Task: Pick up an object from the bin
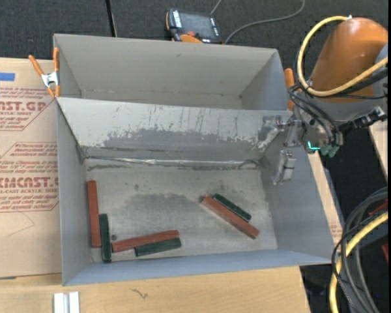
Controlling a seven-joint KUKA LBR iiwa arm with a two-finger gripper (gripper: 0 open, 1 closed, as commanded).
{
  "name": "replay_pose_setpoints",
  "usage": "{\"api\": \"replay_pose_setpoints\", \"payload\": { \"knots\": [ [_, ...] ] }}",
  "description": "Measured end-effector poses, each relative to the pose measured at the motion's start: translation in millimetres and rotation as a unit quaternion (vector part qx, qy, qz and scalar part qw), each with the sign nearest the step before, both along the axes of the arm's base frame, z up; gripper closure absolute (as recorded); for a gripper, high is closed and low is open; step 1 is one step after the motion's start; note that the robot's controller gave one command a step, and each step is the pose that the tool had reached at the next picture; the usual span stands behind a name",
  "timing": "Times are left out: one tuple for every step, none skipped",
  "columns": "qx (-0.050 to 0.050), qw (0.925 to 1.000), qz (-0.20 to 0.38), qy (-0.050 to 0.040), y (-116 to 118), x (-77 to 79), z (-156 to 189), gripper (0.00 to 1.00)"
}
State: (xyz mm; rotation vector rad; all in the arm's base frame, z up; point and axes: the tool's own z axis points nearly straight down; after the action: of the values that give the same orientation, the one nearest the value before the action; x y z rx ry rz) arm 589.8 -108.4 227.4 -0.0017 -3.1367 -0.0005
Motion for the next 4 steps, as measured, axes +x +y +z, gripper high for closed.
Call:
{"api": "replay_pose_setpoints", "payload": {
  "knots": [
    [0.001, 0.998, -0.063, 0.0008, 50.9, -8.8, -121.7, 0.0],
    [0.0, 0.9953, -0.097, -0.0002, 77.8, -45.1, -159.9, 0.0],
    [0.0, 0.9952, 0.098, -0.0071, 101.3, -15.9, -76.3, 0.0],
    [0.0, 0.9999, -0.011, -0.0001, 69.2, -59.0, -159.8, 0.0]
  ]
}}
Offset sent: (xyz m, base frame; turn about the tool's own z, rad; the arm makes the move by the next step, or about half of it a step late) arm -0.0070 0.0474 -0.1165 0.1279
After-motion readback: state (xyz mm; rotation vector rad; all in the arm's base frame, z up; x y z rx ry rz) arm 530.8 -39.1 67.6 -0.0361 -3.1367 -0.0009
